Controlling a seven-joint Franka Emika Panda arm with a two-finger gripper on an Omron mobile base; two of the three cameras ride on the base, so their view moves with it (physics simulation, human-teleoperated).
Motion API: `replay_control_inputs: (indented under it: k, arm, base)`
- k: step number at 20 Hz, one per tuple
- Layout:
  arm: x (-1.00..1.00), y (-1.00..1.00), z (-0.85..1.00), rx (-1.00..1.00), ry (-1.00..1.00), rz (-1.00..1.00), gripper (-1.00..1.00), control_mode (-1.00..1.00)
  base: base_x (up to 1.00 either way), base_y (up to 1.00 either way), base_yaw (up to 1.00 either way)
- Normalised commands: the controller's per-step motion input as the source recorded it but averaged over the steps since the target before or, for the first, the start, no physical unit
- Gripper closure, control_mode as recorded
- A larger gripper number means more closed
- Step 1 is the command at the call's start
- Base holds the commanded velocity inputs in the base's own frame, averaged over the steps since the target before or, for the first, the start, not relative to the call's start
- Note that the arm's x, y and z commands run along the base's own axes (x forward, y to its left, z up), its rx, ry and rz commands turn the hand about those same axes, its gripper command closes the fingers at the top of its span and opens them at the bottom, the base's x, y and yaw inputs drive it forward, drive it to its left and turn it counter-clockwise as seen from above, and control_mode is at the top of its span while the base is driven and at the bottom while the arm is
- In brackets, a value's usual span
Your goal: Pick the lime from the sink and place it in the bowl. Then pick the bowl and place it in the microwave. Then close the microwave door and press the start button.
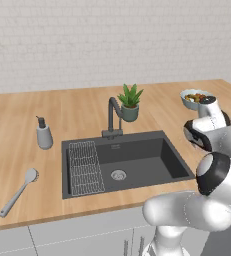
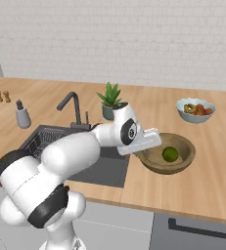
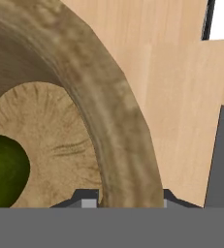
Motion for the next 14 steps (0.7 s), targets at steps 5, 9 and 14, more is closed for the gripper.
replay_control_inputs:
  k: [5, 9, 14]
  arm:
    - [-0.23, 0.51, 1.0, -0.04, 0.0, 0.0, 1.0, -1.0]
    - [-0.24, 0.31, 1.0, 0.0, 0.0, 0.0, 1.0, -1.0]
    - [-0.29, 0.36, 1.0, 0.0, 0.04, 0.01, 1.0, -1.0]
  base:
    - [0.0, 0.0, 0.0]
    - [0.0, 0.0, 0.0]
    - [0.0, 0.0, 0.0]
